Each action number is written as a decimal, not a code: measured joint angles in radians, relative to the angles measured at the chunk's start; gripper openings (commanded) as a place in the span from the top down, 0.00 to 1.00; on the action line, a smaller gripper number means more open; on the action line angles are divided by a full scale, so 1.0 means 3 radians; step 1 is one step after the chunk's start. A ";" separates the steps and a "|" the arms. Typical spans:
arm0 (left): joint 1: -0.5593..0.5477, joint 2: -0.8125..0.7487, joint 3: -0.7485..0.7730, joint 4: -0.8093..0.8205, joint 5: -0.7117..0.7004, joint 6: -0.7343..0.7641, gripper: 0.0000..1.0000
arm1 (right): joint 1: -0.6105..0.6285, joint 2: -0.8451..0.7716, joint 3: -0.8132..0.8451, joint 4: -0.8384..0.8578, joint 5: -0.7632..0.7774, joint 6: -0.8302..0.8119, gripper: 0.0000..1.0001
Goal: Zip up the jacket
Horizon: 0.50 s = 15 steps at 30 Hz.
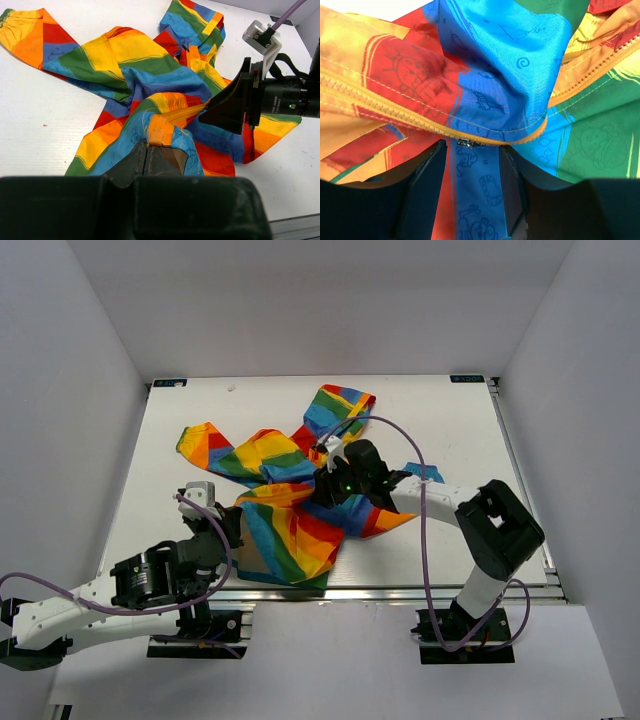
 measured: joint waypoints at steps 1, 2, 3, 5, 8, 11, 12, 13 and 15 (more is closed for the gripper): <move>0.0000 0.0000 0.0000 0.0000 0.0000 0.0000 1.00 | 0.0005 0.0020 0.0011 0.0010 0.0003 0.0008 0.49; 0.0000 0.0000 0.0000 0.0000 0.0000 0.0000 1.00 | 0.0008 0.0039 0.0013 0.0025 0.0004 0.0023 0.49; 0.0000 0.0000 0.0000 0.0000 0.0000 -0.0001 1.00 | 0.0013 0.0055 0.0013 0.0034 0.0005 0.0034 0.49; 0.0000 -0.0001 0.0000 0.0000 0.0004 -0.0001 1.00 | 0.0022 0.0081 0.0013 0.0056 0.0005 0.0064 0.51; 0.0000 -0.0001 0.0000 0.0000 0.0018 -0.0004 1.00 | 0.0036 0.0092 0.0013 0.0103 0.0005 0.0093 0.58; 0.0000 -0.0001 0.0000 -0.0003 0.0028 -0.0004 1.00 | 0.0045 0.0092 0.0014 0.0183 0.0006 0.0109 0.66; 0.0000 -0.0001 0.0000 -0.0003 0.0036 -0.0004 1.00 | 0.0046 0.0092 0.0014 0.0206 0.0006 0.0109 0.71; 0.0000 -0.0003 0.0000 -0.0004 0.0038 -0.0004 1.00 | 0.0050 0.0092 0.0014 0.0225 0.0009 0.0116 0.73; 0.0000 -0.0004 0.0000 -0.0005 0.0047 -0.0004 1.00 | 0.0052 0.0092 0.0014 0.0254 0.0013 0.0117 0.79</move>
